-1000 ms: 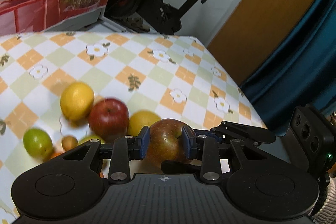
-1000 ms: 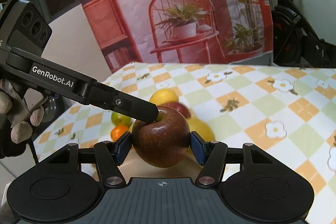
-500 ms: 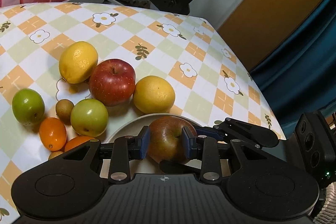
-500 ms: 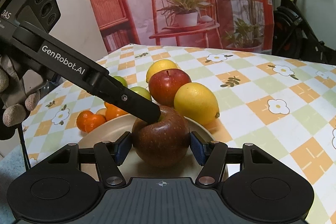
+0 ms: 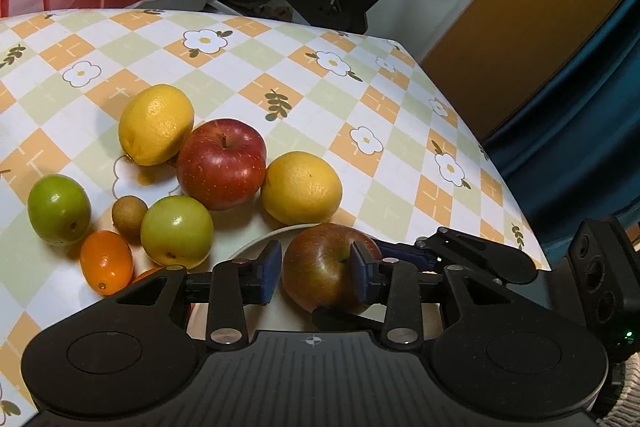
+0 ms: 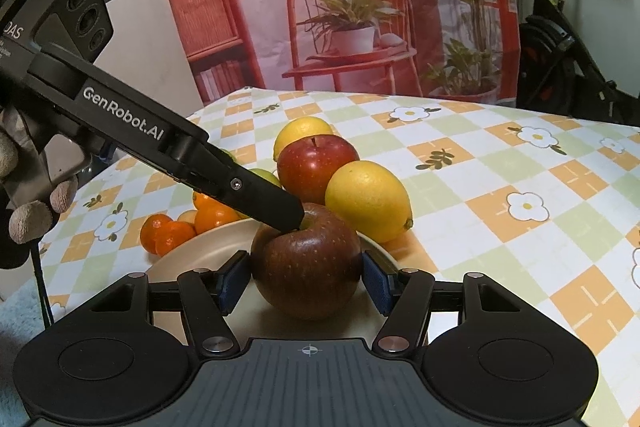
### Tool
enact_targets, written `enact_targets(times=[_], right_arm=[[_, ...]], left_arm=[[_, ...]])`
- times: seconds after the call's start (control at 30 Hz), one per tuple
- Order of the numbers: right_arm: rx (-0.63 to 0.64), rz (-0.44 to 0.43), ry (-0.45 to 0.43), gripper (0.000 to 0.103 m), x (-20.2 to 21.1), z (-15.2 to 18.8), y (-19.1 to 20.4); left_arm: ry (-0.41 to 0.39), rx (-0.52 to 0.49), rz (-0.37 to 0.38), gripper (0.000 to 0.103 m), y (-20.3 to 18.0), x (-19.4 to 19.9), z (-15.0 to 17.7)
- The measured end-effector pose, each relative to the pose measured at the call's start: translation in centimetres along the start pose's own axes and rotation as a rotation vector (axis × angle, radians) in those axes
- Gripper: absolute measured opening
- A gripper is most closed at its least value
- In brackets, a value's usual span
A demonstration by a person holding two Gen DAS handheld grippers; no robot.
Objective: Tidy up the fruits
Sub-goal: 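Lift the dark red apple onto the beige plate and open the left gripper, then move the left gripper to the bright red apple and close on it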
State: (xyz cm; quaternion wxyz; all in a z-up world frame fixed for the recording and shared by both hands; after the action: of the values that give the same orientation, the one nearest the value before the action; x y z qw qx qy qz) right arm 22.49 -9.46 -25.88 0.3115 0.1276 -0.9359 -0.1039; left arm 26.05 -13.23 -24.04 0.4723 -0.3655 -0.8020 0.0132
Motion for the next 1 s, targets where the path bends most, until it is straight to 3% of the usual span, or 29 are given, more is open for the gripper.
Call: enact_targets(times=[0.4,0.67,1.0], right_arm=[[-0.011,0.006,-0.034,0.06,1.9,-1.9,-0.4],[-0.043,0.037,-0.067,0.06,2.6,-4.4,-2.8],[-0.105,0.087,-0.02,0.06,0.0,-5.9,-6.2]], left_arm=[[-0.096,0.015,-0.048,0.04,0.8,2.9,-2.5],[-0.168,0.018,-0.125,0.04,1.7,4.3,-5.0],[-0.149,0.007,-0.177,0.039,2.3,2.7,-6.0]])
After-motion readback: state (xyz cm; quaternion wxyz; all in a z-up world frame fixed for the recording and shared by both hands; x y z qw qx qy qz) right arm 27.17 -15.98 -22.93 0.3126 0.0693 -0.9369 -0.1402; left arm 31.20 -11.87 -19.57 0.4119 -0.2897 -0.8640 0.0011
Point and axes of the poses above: each gripper's, at about its wrist camera, not at the fingertips, and x roughly against the way its jaws point, y to its left, z to its underside, the point moved 10 cm from there along -x, roughly the way its jaws point, and after that the axes turned 3 degrees about -x, right-handed, at the moved point
